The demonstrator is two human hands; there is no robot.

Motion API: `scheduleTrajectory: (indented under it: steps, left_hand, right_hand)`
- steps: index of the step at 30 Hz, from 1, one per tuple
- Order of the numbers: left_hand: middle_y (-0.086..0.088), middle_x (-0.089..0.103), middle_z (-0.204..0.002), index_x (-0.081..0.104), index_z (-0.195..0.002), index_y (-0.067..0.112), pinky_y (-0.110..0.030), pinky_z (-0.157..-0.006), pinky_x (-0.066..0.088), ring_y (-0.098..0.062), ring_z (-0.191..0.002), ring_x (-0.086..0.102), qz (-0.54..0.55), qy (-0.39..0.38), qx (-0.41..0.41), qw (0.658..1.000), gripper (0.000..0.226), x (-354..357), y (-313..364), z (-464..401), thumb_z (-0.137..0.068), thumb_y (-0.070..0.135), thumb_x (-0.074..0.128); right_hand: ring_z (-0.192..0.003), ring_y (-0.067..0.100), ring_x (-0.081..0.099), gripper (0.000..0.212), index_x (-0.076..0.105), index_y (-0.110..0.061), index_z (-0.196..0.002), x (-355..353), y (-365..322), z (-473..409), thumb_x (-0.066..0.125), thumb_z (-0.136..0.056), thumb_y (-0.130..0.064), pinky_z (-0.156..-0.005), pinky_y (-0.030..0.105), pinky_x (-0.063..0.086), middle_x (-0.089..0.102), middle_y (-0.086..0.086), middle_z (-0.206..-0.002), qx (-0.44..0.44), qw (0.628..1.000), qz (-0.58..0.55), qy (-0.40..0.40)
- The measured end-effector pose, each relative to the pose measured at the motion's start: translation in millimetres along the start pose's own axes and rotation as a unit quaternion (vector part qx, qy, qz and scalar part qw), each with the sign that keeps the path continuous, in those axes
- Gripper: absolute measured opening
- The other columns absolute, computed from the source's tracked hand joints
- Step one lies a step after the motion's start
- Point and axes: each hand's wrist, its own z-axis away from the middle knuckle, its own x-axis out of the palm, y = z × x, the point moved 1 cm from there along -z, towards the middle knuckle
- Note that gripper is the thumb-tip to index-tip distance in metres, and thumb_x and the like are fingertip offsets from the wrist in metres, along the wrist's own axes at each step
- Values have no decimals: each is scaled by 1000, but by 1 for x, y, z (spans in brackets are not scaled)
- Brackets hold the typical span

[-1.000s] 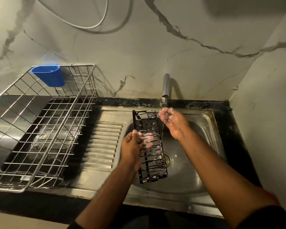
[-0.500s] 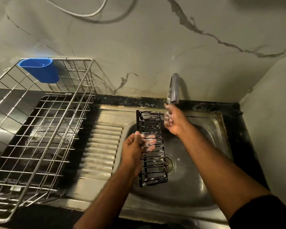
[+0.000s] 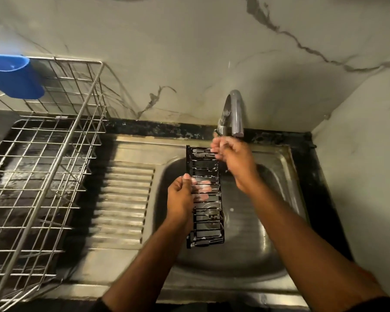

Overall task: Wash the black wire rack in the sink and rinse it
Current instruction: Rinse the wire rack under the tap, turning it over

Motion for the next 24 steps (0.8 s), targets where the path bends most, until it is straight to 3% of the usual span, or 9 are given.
scheduleTrajectory:
  steps: [3,6,9,11,14,15,17,21,24]
  left_hand:
    - [-17,70,-87,61,-98,3,-30,-61,60,-27,-77,67,-43,-30,-4,999,32,4,-5,-3,-108,28,45]
    - [-25,74,-94,65,-103,-4,-38,-70,61,-28,-79,71,-111,-91,29,989,35,9,-9,-2,-108,26,48]
    - [-19,75,-91,62,-102,-6,-32,-65,63,-21,-75,75,-187,-155,68,968,23,14,-11,4,-106,14,51]
    - [-4,74,-88,60,-96,4,-30,-64,64,-11,-72,76,-263,-172,108,943,16,15,-12,6,-106,12,51]
    - [-1,74,-79,59,-87,16,-38,-64,62,-14,-68,73,-411,-157,222,870,20,14,-15,4,-105,24,54]
    - [-2,74,-80,62,-92,15,-38,-64,59,-17,-68,72,-449,-148,260,842,20,15,-14,4,-105,27,54]
    - [-5,72,-82,64,-108,14,-37,-66,55,-22,-71,69,-517,-125,324,783,23,17,-11,3,-105,32,51]
    - [-2,70,-102,55,-126,18,-36,-69,55,-26,-86,70,-668,-129,391,620,24,21,-12,10,-106,25,44]
    - [2,72,-93,66,-114,20,-30,-59,53,-21,-76,73,-663,-138,484,555,23,14,-15,14,-91,18,70]
  right_hand:
    - [-136,6,43,35,58,-17,-137,9,0,38,44,-105,-23,-115,18,28,54,-2,-146,-187,947,252,-72]
    - [-153,11,6,67,17,-23,-158,5,3,50,7,-100,-56,-125,35,1,11,-6,-166,-234,840,470,-136]
    - [-151,14,-1,63,7,-27,-159,-18,1,40,15,-102,-53,-123,43,3,0,-7,-166,-170,857,479,-80]
    - [-152,20,14,55,32,-20,-155,-32,-3,35,27,-106,-44,-121,43,16,23,-5,-161,-134,879,455,-43]
    - [-121,20,56,38,65,-15,-128,-42,-9,36,44,-105,-37,-90,25,43,59,3,-137,-161,887,432,13]
    - [-106,16,59,33,68,-16,-122,-44,-11,38,48,-104,-35,-77,18,40,62,3,-128,-153,894,419,30]
    - [-96,14,61,27,68,-16,-117,-49,-10,36,54,-102,-33,-68,12,36,65,5,-118,-110,916,381,62]
    - [-121,28,57,48,52,-14,-138,-61,-15,30,57,-99,-41,-92,34,45,58,7,-136,109,928,354,-44]
    - [-121,33,56,49,53,-11,-136,-76,-13,19,57,-99,-42,-99,42,46,57,13,-137,189,907,369,-79]
